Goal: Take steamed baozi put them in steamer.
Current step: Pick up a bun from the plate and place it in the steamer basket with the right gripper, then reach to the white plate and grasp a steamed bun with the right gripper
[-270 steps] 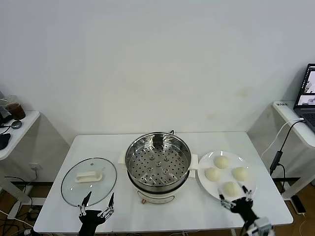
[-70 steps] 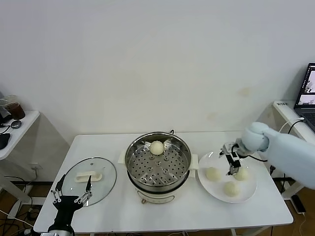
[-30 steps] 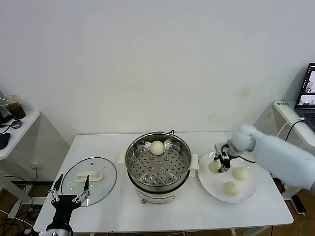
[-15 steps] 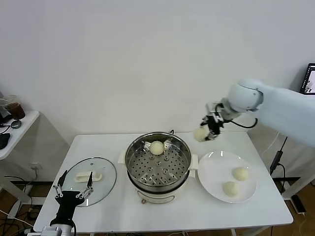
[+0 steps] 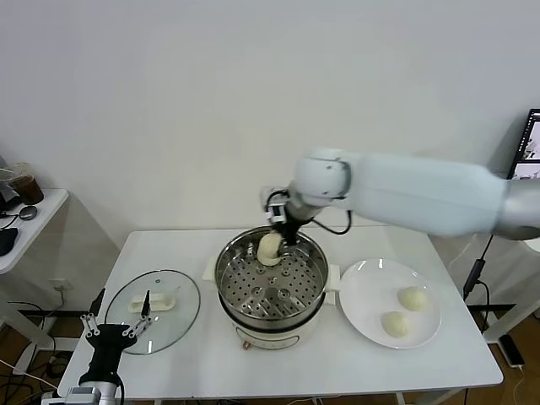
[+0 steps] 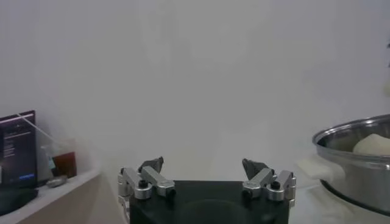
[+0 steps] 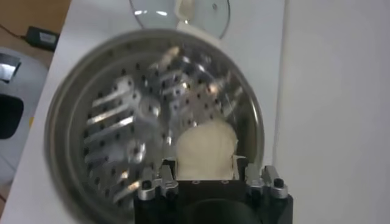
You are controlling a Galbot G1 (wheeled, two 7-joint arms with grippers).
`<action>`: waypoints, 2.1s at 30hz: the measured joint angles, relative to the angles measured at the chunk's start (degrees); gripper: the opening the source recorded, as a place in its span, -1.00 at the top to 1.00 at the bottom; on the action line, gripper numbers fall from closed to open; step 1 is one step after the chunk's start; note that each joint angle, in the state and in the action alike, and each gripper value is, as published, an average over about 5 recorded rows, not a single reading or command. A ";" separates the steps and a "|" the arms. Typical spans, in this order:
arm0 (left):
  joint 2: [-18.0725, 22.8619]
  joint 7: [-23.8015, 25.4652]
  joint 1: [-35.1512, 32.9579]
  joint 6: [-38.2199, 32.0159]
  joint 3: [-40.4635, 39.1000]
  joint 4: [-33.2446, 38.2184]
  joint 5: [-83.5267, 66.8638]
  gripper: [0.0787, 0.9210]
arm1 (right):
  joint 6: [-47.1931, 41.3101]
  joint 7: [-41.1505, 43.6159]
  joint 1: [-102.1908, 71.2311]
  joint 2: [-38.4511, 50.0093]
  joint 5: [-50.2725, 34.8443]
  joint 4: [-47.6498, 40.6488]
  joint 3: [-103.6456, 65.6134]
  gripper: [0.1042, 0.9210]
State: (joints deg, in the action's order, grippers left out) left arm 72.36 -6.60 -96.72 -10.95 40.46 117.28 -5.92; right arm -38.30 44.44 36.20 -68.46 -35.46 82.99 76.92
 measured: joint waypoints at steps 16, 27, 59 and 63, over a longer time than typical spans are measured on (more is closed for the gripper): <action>0.62 -0.37 -0.02 -0.88 1.06 -0.61 -0.02 -0.77 | -2.57 -2.43 -7.60 -10.36 1.01 -8.75 0.56 -0.23; 0.17 -0.36 0.21 -0.96 1.05 -0.67 0.06 -0.77 | -2.46 2.60 -3.15 -7.14 1.14 -5.47 0.17 -0.75; 0.15 -0.28 1.04 -1.03 -0.46 -2.15 1.64 -0.77 | 19.28 21.92 -11.95 41.97 32.51 12.31 -7.29 -0.76; 0.13 -0.29 0.58 -1.03 0.13 -1.88 1.64 -0.77 | 20.03 20.82 -20.01 43.14 35.27 11.07 -13.11 -0.76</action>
State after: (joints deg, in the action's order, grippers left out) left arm 72.50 -6.88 -96.14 -11.98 40.58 115.40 -4.28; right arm -18.28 65.26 16.19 -25.32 -0.19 94.06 63.80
